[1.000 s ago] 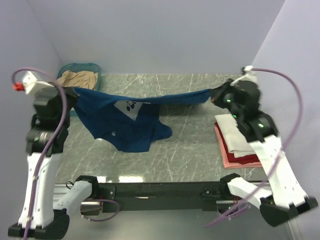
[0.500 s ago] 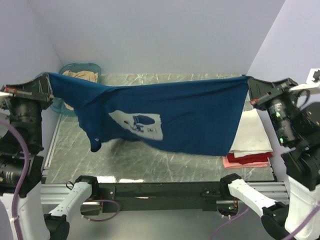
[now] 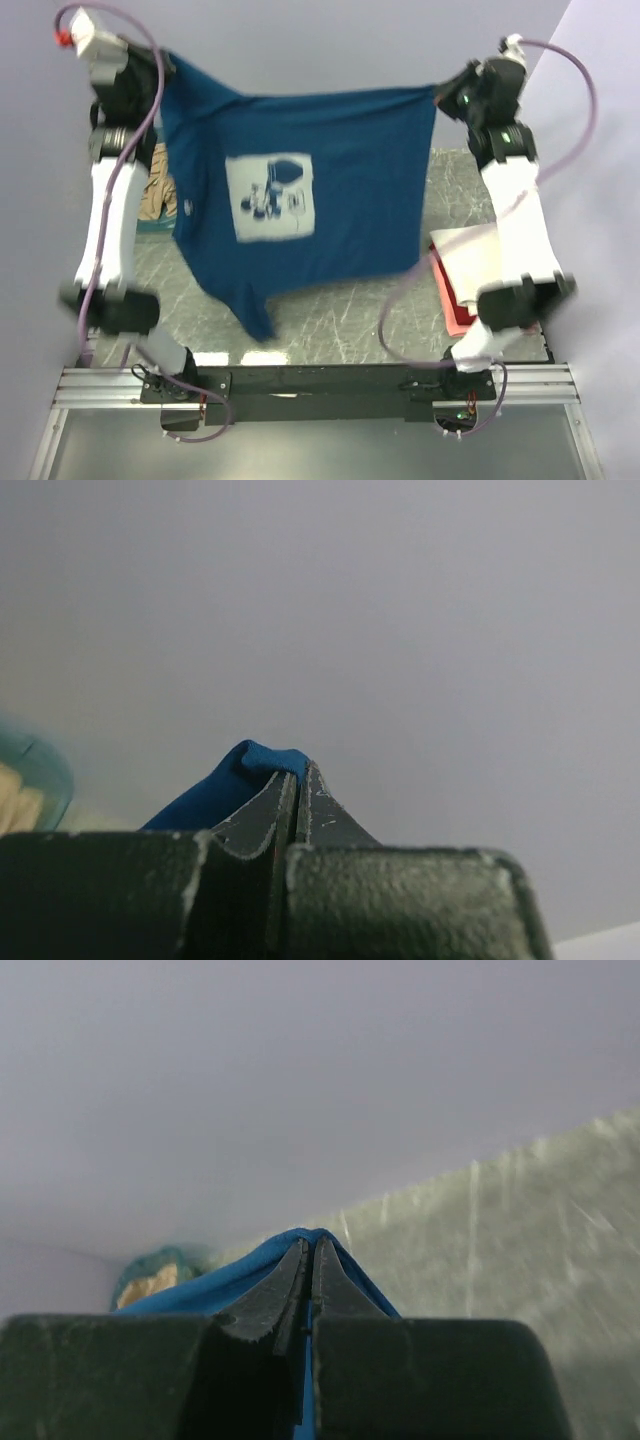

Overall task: Fold and stack the t-shirts
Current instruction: Flatten the tshirt out

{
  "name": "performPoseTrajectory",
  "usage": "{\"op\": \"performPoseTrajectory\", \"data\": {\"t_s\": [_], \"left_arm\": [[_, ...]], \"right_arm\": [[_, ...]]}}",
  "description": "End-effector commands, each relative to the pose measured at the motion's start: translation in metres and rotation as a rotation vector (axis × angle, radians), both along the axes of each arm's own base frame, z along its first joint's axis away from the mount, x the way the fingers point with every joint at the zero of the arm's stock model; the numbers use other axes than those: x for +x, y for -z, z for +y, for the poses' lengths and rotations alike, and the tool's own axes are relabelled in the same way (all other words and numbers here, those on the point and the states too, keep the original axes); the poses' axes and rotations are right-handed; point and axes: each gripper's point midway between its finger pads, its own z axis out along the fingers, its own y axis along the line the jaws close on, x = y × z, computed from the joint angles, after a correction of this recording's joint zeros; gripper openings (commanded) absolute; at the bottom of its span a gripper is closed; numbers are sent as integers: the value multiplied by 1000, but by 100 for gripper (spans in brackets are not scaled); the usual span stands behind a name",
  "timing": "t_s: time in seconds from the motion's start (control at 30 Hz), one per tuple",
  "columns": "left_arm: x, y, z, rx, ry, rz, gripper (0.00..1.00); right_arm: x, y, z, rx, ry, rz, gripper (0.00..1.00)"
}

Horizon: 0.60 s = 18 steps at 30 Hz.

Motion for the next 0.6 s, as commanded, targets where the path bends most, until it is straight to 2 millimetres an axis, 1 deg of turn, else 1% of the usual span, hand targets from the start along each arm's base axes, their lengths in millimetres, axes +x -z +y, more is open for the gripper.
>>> {"op": "performPoseTrajectory", "data": {"t_s": [0.0, 0.03, 0.07, 0.1, 0.13, 0.17, 0.2, 0.23, 0.27, 0.3, 0.33, 0.37, 0.4, 0.43, 0.47, 0.5, 0.53, 0.57], "left_arm": [[2, -110, 1, 16, 99, -322, 0], [7, -118, 1, 20, 113, -340, 0], [11, -135, 0, 29, 129, -393, 1], [12, -140, -2, 42, 156, -413, 1], [7, -151, -3, 44, 178, -464, 1], [9, -147, -5, 48, 198, -456, 1], [4, -152, -4, 57, 197, -485, 1], [-11, -162, -4, 69, 195, -519, 1], [0, -142, -3, 68, 192, -470, 1], [0, -135, -2, 80, 190, -453, 1], [2, -127, -2, 80, 189, -433, 1], [5, -105, -1, 71, 188, -381, 1], [8, -91, -1, 57, 193, -349, 1], [-2, -88, -5, 59, 213, -345, 1], [12, -45, -6, 39, 222, -254, 1], [12, -30, -7, 19, 231, -232, 1], [1, -25, -7, 5, 225, -223, 1], [9, 22, -6, -29, 225, -125, 1]], "right_arm": [[33, -78, 1, 65, -53, -232, 0], [28, -111, -4, 67, -51, -310, 0], [32, -116, -4, 72, -57, -319, 0], [43, -113, -6, 78, -56, -317, 0], [43, -123, -11, 91, -55, -351, 0], [40, -126, -11, 99, -65, -362, 0], [39, -125, -9, 104, -75, -367, 0], [47, -107, -7, 114, -81, -340, 0], [38, -108, -5, 114, -91, -348, 0], [38, -99, -5, 114, -90, -332, 0], [47, -65, -6, 115, -85, -270, 0], [42, -58, -18, 112, -65, -261, 0], [43, -41, -17, 115, -71, -227, 0], [47, 0, -16, 123, -72, -146, 0], [46, 18, -16, 132, -72, -109, 0], [39, 30, -18, 137, -77, -90, 0], [37, 78, -20, 157, -66, -5, 0], [27, 89, -20, 171, -64, 12, 0]]}}
